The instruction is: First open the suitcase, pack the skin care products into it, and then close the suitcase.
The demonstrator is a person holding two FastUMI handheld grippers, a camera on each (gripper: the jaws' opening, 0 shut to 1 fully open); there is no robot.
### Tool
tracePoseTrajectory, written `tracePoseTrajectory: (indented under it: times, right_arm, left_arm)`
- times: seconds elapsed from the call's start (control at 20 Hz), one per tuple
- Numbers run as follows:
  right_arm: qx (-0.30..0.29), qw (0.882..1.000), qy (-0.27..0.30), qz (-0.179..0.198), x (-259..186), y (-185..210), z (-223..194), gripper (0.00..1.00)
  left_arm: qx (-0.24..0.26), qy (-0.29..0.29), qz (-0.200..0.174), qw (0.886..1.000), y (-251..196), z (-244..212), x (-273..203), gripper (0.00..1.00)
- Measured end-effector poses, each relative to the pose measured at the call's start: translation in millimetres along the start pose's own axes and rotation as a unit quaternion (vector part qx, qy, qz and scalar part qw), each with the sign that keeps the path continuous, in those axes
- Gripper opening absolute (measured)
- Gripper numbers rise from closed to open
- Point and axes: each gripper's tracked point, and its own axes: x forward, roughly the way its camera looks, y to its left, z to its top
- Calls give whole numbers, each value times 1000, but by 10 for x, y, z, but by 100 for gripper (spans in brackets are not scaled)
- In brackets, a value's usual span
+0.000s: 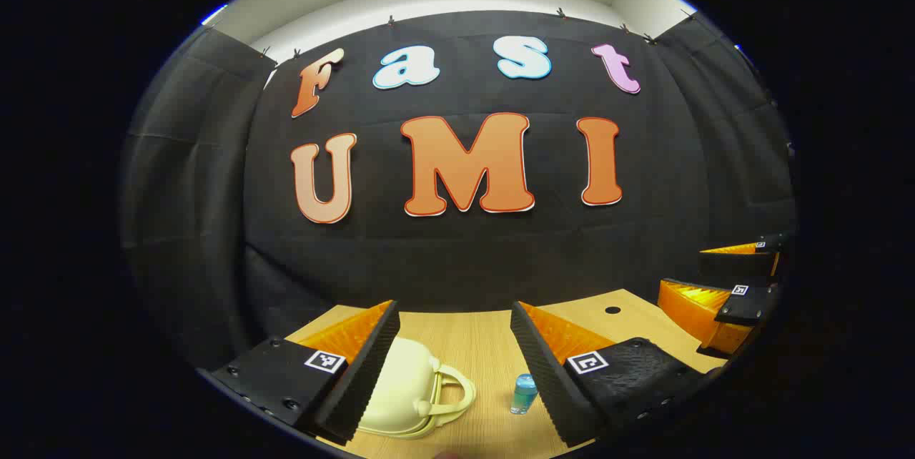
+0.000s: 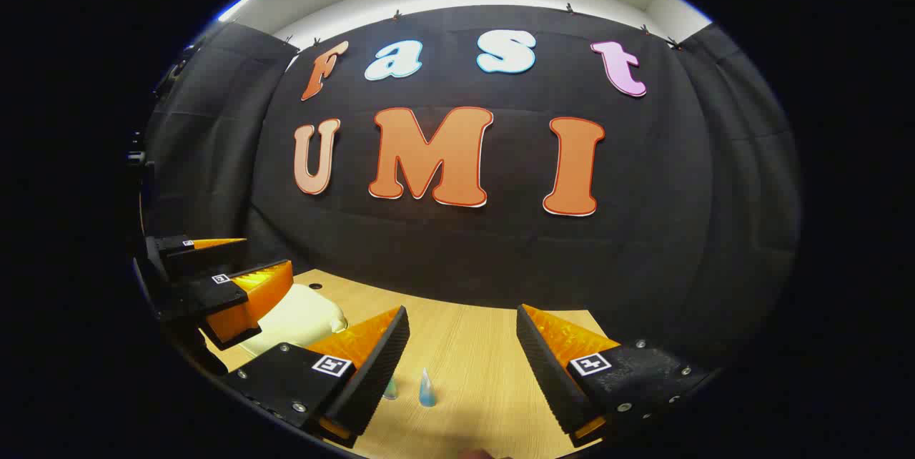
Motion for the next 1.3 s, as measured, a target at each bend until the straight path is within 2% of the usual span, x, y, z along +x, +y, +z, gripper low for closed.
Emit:
tracePoseTrajectory:
  times: [0.8,1.15,1.3]
  right_arm:
    - [21,1000,6,21,84,-216,-125,95]
    - [13,999,7,41,164,-226,-136,95]
    - [14,999,7,41,202,-215,-112,95]
  left_arm:
    - [0,-7,24,1000,-202,100,66,97]
    - [17,-6,53,998,-44,72,105,96]
    - [27,-1,55,998,53,5,143,98]
